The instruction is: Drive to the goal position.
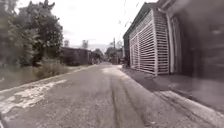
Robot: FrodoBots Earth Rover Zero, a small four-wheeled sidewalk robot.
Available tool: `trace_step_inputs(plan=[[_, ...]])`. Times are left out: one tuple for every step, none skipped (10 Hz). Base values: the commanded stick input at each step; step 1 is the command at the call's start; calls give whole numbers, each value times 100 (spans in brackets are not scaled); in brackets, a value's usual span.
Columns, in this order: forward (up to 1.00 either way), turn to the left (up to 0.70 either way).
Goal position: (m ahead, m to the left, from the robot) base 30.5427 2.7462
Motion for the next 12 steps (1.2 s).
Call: trace_step_inputs(plan=[[70, 1], [70, 1], [70, 1], [70, 1], [70, 1], [70, 1], [70, 1], [70, 1], [70, 1], [70, 1], [70, 1], [70, 1]])
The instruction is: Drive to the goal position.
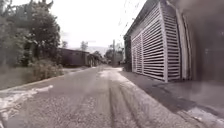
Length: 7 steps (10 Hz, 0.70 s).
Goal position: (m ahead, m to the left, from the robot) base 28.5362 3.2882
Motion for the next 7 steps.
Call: trace_step_inputs(plan=[[70, 1], [70, 1], [70, 1], [70, 1], [70, 1], [70, 1], [70, 1]])
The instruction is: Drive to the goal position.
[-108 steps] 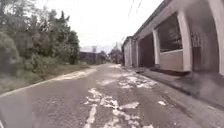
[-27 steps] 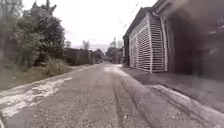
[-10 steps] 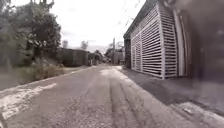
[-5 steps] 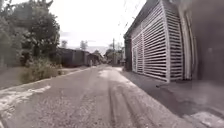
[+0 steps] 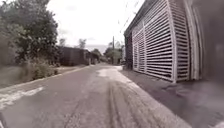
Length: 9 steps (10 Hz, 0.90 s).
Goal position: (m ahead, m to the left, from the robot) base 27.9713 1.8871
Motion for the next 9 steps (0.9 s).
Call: trace_step_inputs(plan=[[70, 1], [70, 1], [70, 1], [70, 1], [70, 1], [70, 1], [70, 1], [70, 1], [70, 1]])
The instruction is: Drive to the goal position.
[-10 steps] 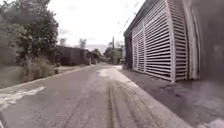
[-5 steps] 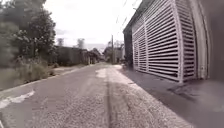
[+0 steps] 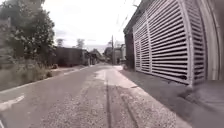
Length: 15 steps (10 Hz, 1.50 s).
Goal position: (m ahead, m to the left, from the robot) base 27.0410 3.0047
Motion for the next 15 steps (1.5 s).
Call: trace_step_inputs(plan=[[70, 1], [70, 1], [70, 1], [70, 1], [70, 1], [70, 1], [70, 1], [70, 1], [70, 1], [70, 1], [70, 1], [70, 1], [70, 1], [70, 1], [70, 1]])
